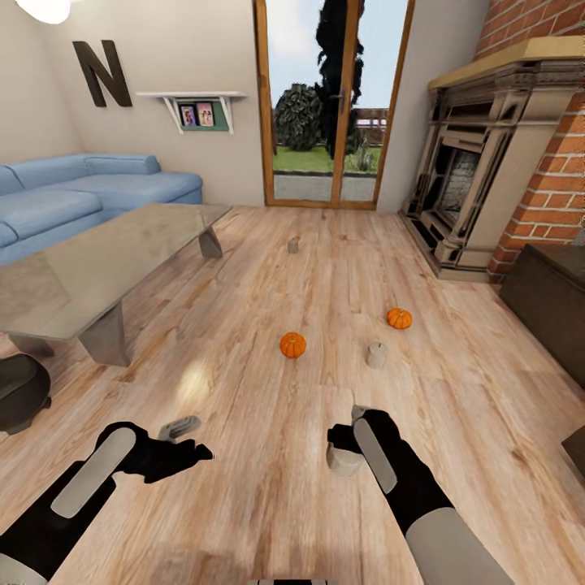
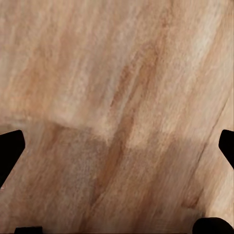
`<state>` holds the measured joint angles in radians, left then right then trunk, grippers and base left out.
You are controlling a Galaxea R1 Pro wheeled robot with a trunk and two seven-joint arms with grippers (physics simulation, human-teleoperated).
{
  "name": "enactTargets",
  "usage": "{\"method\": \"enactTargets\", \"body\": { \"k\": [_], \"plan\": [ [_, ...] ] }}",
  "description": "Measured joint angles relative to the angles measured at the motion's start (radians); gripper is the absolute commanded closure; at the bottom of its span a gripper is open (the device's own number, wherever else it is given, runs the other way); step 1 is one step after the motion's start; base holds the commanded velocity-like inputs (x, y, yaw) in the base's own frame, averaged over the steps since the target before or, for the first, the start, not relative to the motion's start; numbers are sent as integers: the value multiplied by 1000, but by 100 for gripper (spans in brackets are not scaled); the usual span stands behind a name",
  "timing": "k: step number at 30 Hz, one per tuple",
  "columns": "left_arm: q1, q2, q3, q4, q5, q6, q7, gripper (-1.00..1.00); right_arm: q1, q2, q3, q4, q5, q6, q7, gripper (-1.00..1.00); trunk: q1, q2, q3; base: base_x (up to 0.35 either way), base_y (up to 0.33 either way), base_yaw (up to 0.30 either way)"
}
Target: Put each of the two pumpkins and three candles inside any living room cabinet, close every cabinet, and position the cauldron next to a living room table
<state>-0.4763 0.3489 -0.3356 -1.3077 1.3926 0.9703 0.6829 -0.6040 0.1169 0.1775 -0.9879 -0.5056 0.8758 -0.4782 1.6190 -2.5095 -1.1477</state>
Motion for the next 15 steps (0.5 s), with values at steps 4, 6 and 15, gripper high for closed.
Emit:
{"method": "enactTargets", "body": {
  "k": [4,6,15],
  "plan": [
    [0,-3,3,17,-67,1,0,-100,0,0,1,-16,-1,7,0,100,-2,1,15,0,0,0],
    [0,-4,3,19,-82,1,0,-100,0,0,2,-18,0,8,0,100,-3,1,23,0,0,0],
    [0,-11,-4,14,-89,1,0,-100,0,0,2,-20,-1,11,0,100,-7,4,58,0,0,-211]
  ]
}}
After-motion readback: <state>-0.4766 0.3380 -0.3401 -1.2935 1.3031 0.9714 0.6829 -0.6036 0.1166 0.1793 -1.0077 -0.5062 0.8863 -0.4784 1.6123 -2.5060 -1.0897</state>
